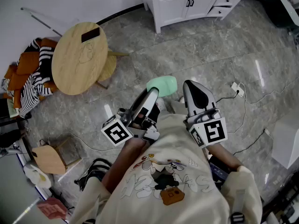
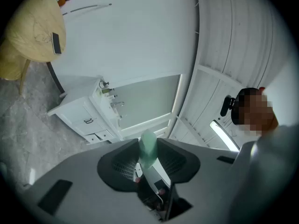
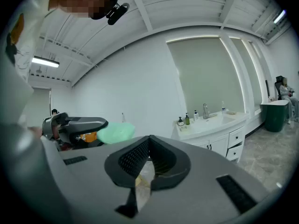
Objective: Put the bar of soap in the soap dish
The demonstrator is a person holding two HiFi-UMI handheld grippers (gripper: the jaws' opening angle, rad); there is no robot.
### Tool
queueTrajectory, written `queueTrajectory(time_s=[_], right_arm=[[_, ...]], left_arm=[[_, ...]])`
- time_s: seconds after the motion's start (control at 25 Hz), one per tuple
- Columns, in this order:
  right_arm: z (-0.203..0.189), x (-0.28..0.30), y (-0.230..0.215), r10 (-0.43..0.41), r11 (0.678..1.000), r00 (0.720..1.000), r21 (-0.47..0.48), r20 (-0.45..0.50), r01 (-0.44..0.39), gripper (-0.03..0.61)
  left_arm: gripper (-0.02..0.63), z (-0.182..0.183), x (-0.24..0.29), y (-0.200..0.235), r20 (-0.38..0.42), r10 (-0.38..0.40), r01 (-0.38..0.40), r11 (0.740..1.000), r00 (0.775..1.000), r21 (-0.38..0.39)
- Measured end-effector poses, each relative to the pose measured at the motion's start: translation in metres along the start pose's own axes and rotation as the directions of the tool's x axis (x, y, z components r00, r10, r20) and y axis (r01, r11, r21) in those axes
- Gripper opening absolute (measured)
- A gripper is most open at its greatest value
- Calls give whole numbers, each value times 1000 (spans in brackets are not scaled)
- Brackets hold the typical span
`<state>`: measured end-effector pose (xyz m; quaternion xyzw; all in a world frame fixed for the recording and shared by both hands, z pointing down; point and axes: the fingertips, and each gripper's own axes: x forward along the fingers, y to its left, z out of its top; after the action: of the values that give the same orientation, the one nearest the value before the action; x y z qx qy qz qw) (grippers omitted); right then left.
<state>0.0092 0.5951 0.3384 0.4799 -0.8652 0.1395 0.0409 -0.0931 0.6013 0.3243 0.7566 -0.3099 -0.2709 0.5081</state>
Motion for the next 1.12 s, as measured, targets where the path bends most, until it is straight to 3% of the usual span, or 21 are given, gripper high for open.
queueTrajectory(time_s=[0.68, 1.12], right_arm=[[-17, -15, 20, -9, 1000, 1000, 27, -2, 9, 9], [-20, -5, 14, -61, 997, 998, 45, -27, 62, 9]], left_arm=[[133, -7, -31, 2, 18, -17, 17, 999, 1000, -31], [133, 4, -34, 24, 17, 12, -10, 994, 1000, -108]])
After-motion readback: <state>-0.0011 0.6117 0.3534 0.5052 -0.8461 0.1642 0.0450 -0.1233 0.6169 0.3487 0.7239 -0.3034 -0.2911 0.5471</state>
